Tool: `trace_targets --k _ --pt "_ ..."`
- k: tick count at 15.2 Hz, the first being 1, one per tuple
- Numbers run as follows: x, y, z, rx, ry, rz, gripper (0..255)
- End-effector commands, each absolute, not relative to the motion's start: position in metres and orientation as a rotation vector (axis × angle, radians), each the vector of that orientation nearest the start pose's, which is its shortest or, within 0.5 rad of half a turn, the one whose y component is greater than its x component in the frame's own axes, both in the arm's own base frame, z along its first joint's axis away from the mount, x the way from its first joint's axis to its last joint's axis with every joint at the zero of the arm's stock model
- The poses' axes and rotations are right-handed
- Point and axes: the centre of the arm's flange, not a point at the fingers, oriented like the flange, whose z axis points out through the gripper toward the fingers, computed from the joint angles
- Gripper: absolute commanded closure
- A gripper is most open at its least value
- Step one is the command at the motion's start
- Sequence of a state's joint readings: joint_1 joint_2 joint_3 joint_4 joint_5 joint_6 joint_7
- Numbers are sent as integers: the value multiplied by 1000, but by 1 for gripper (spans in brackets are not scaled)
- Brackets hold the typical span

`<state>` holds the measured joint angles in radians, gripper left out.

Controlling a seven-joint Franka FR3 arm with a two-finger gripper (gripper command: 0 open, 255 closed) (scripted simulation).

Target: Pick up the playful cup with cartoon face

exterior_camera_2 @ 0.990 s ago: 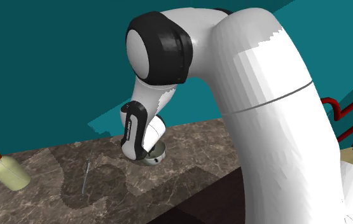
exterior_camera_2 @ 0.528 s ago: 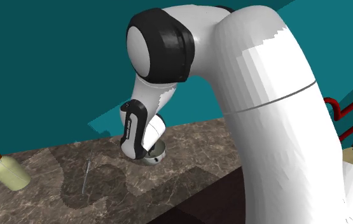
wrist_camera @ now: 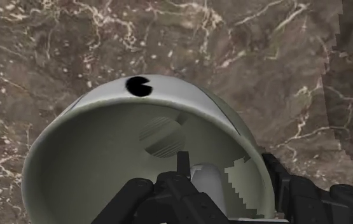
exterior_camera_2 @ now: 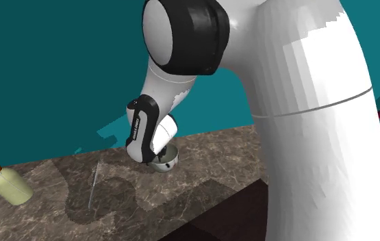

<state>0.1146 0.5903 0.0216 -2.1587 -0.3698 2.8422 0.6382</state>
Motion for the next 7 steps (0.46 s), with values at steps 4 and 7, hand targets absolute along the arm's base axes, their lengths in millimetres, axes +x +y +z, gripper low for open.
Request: trace_targets --k 4,7 --pt "555 95 155 -3194 252 -209 255" --pt "555 95 161 -3194 252 -209 255"
